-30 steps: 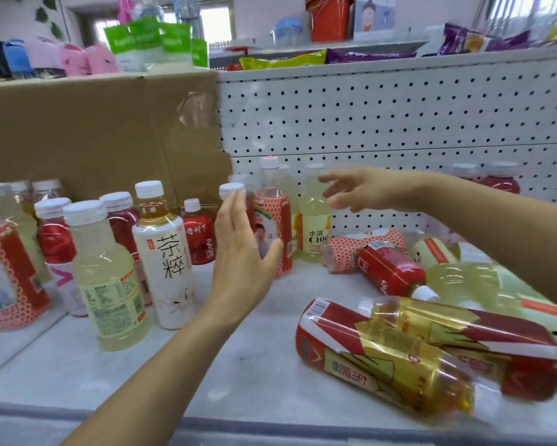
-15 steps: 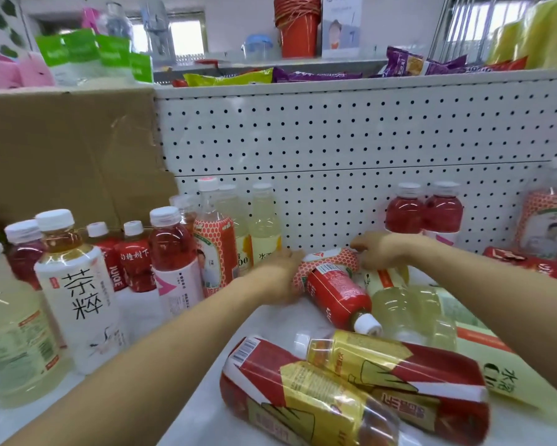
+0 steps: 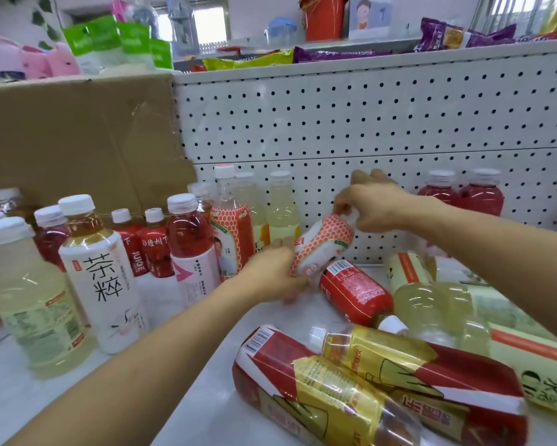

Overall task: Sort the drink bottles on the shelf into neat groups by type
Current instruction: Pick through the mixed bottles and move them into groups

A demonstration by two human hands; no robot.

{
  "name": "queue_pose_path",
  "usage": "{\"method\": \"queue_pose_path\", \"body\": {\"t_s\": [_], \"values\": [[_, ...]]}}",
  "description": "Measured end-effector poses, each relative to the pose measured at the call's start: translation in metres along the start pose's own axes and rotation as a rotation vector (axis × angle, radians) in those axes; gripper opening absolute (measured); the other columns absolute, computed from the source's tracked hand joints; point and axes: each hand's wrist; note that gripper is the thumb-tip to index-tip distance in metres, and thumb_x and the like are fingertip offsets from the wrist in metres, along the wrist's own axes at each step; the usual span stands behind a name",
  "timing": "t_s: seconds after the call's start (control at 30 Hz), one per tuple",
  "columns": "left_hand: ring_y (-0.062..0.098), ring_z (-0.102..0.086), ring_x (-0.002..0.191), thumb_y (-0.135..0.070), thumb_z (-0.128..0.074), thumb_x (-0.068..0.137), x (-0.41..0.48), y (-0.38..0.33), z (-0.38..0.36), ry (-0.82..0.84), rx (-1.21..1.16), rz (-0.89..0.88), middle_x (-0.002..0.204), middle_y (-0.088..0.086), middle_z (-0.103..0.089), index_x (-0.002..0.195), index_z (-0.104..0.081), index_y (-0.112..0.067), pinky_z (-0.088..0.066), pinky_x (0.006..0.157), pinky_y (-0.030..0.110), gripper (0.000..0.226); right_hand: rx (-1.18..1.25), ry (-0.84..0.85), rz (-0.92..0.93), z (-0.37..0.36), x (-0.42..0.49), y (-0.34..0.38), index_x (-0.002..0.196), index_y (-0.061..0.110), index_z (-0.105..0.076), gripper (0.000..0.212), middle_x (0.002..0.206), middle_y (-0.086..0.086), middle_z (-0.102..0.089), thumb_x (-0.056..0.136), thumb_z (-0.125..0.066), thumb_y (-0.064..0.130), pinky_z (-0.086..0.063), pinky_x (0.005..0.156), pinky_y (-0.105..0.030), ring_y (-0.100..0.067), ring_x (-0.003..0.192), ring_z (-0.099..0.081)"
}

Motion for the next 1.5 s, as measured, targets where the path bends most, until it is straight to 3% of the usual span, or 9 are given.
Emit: {"method": "queue_pose_path", "body": {"t_s": [0.13,0.27,0.43,0.53,0.73,1.0,1.17,1.33,1.5], "values": [[0.02,-0.063,0.09,-0.033,-0.082,0.077,0.002,-0.001,0.005,-0.129,-0.33,0.081,0.104,0.002,-0.061,0.12,-0.044,-0.016,-0.055,0.076,0.031,0.06,-0.088,-0.211,0.155,0.023,-0.001,0.021,0.13,0.029,-0.06,0.045,0.121,0.008,-0.06,0.086,-0.068,0.028,-0.028,0.096,-0.035,-0.017,0.121,-0.037],[0.019,-0.066,0.095,-0.021,-0.086,0.074,-0.006,0.007,0.002,-0.215,-0.64,0.161,0.105,0.001,-0.063,0.124,-0.039,-0.02,-0.056,0.084,0.034,0.068,0.285,-0.442,0.003,0.021,-0.027,0.033,0.138,0.02,-0.048,0.051,0.127,-0.004,-0.053,0.089,-0.062,0.019,-0.042,0.1,-0.042,-0.022,0.122,-0.043],[0.021,-0.059,0.113,-0.015,-0.086,0.073,-0.018,0.008,-0.01,-0.299,-0.896,0.203,0.117,-0.003,-0.059,0.14,-0.024,-0.027,-0.045,0.103,0.046,0.092,0.215,0.241,-0.258,-0.013,-0.062,0.048,0.128,0.012,-0.047,0.063,0.123,-0.007,-0.061,0.086,-0.062,0.057,-0.051,0.088,-0.036,-0.024,0.103,-0.059],[0.019,-0.056,0.115,-0.019,-0.086,0.075,-0.023,0.008,-0.011,-0.272,-0.923,0.197,0.122,-0.003,-0.057,0.142,-0.023,-0.025,-0.042,0.105,0.047,0.092,0.208,0.428,-0.287,-0.029,-0.068,0.058,0.133,0.016,-0.039,0.078,0.114,-0.003,-0.06,0.078,-0.065,0.066,-0.052,0.081,-0.032,-0.021,0.093,-0.061],[0.016,-0.052,0.122,-0.024,-0.077,0.086,-0.052,0.01,0.012,-0.161,-0.891,0.162,0.139,0.0,-0.051,0.152,-0.013,-0.022,-0.041,0.109,0.043,0.092,0.313,0.475,-0.356,-0.026,-0.061,0.065,0.143,0.014,-0.019,0.098,0.111,-0.006,-0.057,0.072,-0.077,0.05,-0.057,0.078,-0.032,-0.022,0.093,-0.063],[0.005,-0.043,0.133,-0.048,-0.064,0.091,-0.121,0.003,0.025,-0.165,-0.538,-0.071,0.148,-0.013,-0.044,0.148,-0.037,-0.027,-0.037,0.112,0.032,0.066,0.24,0.475,-0.389,0.017,-0.042,0.063,0.116,0.011,-0.053,0.065,0.098,-0.008,-0.061,0.066,-0.087,0.035,-0.057,0.052,-0.03,-0.025,0.079,-0.065],[-0.002,-0.05,0.121,-0.06,-0.06,0.084,-0.131,0.0,0.031,0.113,-0.478,-0.213,0.139,-0.015,-0.054,0.142,-0.05,-0.027,-0.041,0.099,0.017,0.068,0.379,0.354,-0.404,0.017,-0.037,0.065,0.12,0.008,-0.055,0.067,0.104,-0.012,-0.063,0.066,-0.089,0.03,-0.062,0.063,-0.038,-0.027,0.081,-0.066],[0.008,-0.053,0.111,-0.052,-0.079,0.074,-0.136,-0.003,0.028,0.211,-0.282,-0.302,0.126,-0.009,-0.057,0.134,-0.053,-0.025,-0.046,0.098,0.027,0.071,0.507,0.067,-0.439,0.001,-0.067,0.065,0.149,0.012,-0.028,0.091,0.142,-0.014,-0.05,0.079,-0.078,0.042,-0.048,0.09,-0.037,-0.029,0.117,-0.055],[0.013,-0.046,0.103,-0.066,-0.081,0.062,-0.132,-0.019,0.012,0.092,0.093,-0.461,0.117,-0.008,-0.051,0.13,-0.047,-0.024,-0.042,0.091,0.031,0.086,0.494,-0.019,-0.412,0.012,-0.118,0.069,0.131,0.013,-0.049,0.056,0.121,-0.006,-0.061,0.086,-0.072,0.037,-0.049,0.089,-0.033,-0.02,0.104,-0.059]]}}
Point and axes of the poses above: each hand's wrist, its own x-axis towards the middle knuckle, its own z-axis out of the back of the hand, y = z × x
